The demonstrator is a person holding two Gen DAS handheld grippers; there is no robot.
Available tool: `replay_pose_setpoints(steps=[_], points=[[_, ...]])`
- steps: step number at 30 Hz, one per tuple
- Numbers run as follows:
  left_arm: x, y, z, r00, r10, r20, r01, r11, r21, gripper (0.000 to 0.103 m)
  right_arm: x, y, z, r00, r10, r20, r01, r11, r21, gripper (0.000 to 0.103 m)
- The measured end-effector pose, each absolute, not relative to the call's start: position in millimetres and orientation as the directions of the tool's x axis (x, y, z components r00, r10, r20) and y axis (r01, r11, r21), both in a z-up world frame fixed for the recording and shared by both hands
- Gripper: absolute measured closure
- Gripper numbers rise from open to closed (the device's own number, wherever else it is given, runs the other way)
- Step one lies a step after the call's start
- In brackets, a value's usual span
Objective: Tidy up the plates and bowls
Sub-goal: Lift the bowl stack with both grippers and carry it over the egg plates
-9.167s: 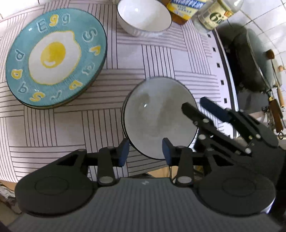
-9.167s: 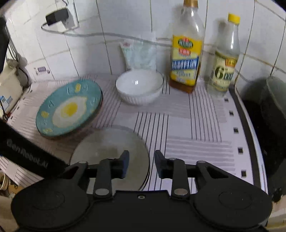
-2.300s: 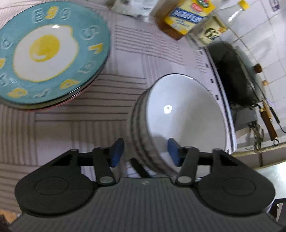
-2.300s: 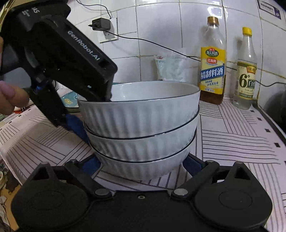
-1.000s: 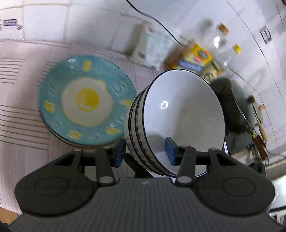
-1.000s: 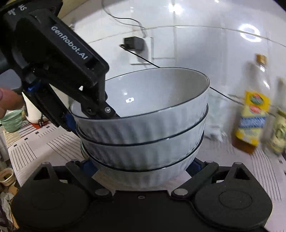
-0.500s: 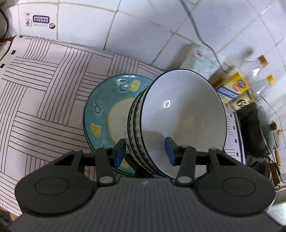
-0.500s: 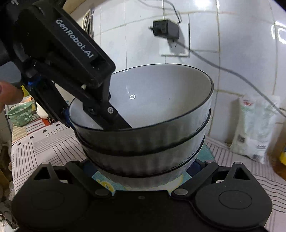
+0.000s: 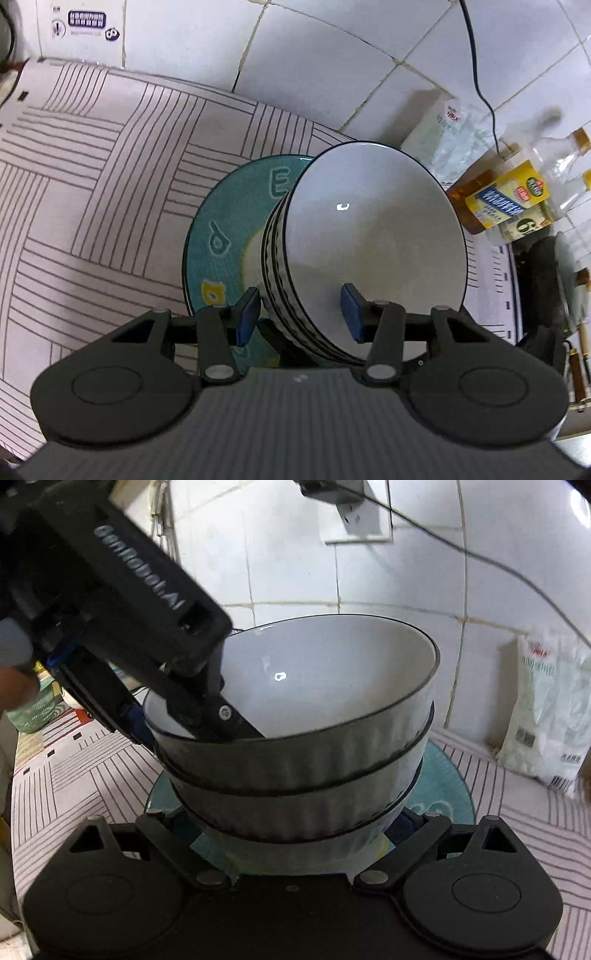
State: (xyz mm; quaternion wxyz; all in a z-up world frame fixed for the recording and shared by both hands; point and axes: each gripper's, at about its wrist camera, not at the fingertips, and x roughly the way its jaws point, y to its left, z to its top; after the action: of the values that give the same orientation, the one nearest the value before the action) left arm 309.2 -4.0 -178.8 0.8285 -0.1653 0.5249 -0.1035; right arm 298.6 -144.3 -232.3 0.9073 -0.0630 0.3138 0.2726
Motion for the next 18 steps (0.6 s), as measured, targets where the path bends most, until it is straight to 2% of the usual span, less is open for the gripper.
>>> replay_pose_setpoints(steps=[5, 12, 18], points=[[317, -3, -180, 0.417, -0.351, -0.838, -0.018, 0.919, -0.394, 0.057, 304, -141, -234, 0.647, 0.441, -0.622, -0.533, 0.845, 0.044, 0.005], [321, -13, -177, 0.454, -0.306, -0.837, -0.010, 0.937, -0.348, 0.057, 315, -136, -233, 0.636, 0.412, -0.652, -0.514, 0.857, 0.040, 0.005], [322, -9, -180, 0.461, -0.313, -0.830, -0.056, 0.924, -0.379, 0.057, 317, -136, -228, 0.589, 0.414, -0.693, -0.542, 0.840, 0.041, 0.005]])
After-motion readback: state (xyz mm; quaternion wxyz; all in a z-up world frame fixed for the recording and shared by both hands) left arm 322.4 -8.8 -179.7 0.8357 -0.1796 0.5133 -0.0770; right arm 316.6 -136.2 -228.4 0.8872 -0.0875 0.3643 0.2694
